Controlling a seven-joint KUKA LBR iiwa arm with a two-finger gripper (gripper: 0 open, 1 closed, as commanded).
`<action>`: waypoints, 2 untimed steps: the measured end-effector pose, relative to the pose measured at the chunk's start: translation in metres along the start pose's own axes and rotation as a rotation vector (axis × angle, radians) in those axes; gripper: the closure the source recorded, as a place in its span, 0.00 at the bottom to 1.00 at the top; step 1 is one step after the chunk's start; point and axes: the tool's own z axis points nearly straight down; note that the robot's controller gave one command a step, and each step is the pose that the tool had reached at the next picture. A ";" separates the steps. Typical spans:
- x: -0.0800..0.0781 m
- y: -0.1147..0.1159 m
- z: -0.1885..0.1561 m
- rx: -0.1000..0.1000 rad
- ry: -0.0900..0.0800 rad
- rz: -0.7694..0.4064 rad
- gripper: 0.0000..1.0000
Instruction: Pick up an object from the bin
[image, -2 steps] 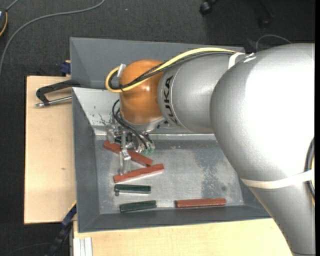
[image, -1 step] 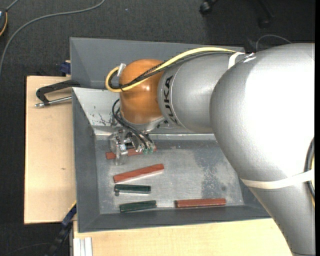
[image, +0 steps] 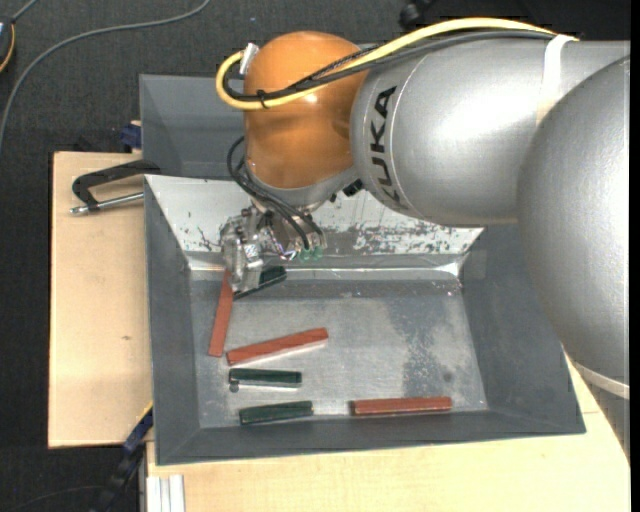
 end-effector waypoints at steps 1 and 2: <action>0.002 0.000 0.006 0.001 0.010 0.000 0.00; 0.041 -0.027 0.127 0.003 0.024 0.071 0.00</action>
Offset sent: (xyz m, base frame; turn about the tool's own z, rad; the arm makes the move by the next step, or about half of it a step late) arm 0.0000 0.0000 0.0000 0.0000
